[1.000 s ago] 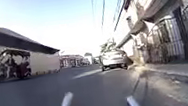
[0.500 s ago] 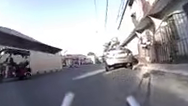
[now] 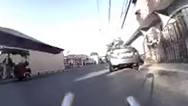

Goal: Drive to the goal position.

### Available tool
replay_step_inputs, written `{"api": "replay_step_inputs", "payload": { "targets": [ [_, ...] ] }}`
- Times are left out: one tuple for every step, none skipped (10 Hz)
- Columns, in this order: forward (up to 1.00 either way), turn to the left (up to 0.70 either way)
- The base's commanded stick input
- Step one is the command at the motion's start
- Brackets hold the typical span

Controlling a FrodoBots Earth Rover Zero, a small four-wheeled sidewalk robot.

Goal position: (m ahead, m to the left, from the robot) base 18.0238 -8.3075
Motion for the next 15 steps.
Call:
{"api": "replay_step_inputs", "payload": {
  "targets": [
    [0.85, 0.0],
    [0.85, 0.0],
    [0.85, 0.0],
    [0.85, -0.25],
    [0.85, -0.34],
    [0.85, -0.34],
    [0.85, -0.34],
    [0.85, -0.34],
    [0.85, -0.34],
    [0.85, -0.34],
    [0.85, -0.34],
    [0.85, -0.19],
    [0.85, -0.02],
    [0.85, 0.0],
    [0.85, 0.0]
  ]
}}
